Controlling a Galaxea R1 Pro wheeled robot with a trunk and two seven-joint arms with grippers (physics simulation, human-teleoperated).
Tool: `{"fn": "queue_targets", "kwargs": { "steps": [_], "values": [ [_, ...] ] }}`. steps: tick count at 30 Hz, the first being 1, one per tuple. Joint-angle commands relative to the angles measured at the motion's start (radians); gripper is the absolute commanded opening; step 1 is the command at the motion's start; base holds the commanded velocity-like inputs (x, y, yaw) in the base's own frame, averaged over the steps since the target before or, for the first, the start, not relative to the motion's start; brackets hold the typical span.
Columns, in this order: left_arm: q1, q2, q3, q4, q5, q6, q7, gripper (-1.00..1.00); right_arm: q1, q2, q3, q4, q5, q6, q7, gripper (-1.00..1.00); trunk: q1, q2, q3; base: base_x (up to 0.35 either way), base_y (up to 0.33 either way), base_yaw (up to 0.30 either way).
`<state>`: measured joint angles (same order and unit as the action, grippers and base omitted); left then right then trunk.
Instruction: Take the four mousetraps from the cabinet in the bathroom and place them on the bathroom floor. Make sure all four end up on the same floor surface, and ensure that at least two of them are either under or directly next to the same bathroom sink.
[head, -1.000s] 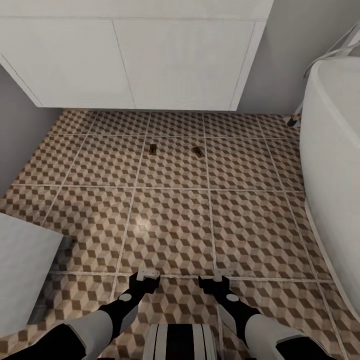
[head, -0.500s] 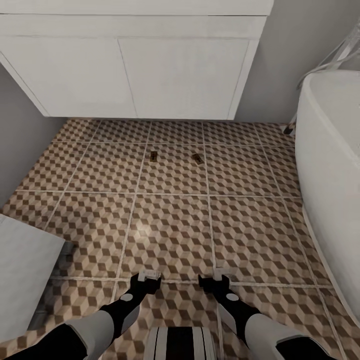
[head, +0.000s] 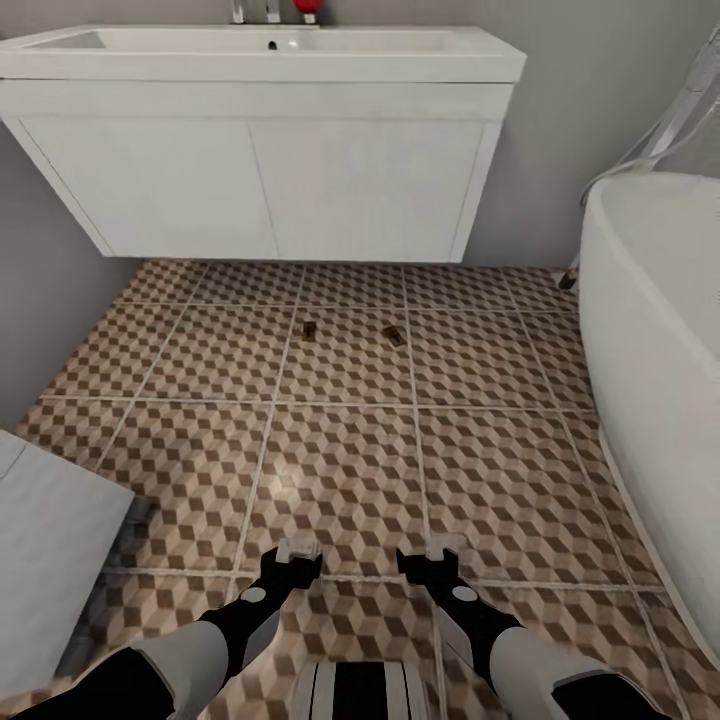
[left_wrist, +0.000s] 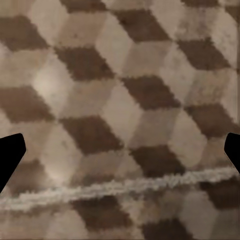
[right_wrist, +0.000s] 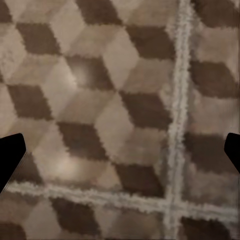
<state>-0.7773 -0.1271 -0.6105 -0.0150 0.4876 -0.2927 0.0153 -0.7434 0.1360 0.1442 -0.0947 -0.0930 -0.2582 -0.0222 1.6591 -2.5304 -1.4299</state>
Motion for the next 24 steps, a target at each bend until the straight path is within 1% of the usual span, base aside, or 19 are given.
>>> {"fn": "queue_targets", "kwargs": {
  "steps": [1, 24],
  "values": [
    [0.000, 0.000, -0.009, 0.001, 0.007, -0.003, 0.002, 1.00, -0.001, 0.000, 0.009, 0.001, -0.010, -0.004, -0.002, 1.00, -0.001, 0.000, 0.003, 0.000, 0.000, 0.000],
    [0.000, 0.001, -0.008, 0.001, 0.008, -0.003, 0.002, 1.00, -0.001, 0.001, 0.010, 0.001, -0.001, -0.004, -0.002, 1.00, -0.011, 0.005, 0.092, 0.000, 0.000, 0.000]
  ]
}}
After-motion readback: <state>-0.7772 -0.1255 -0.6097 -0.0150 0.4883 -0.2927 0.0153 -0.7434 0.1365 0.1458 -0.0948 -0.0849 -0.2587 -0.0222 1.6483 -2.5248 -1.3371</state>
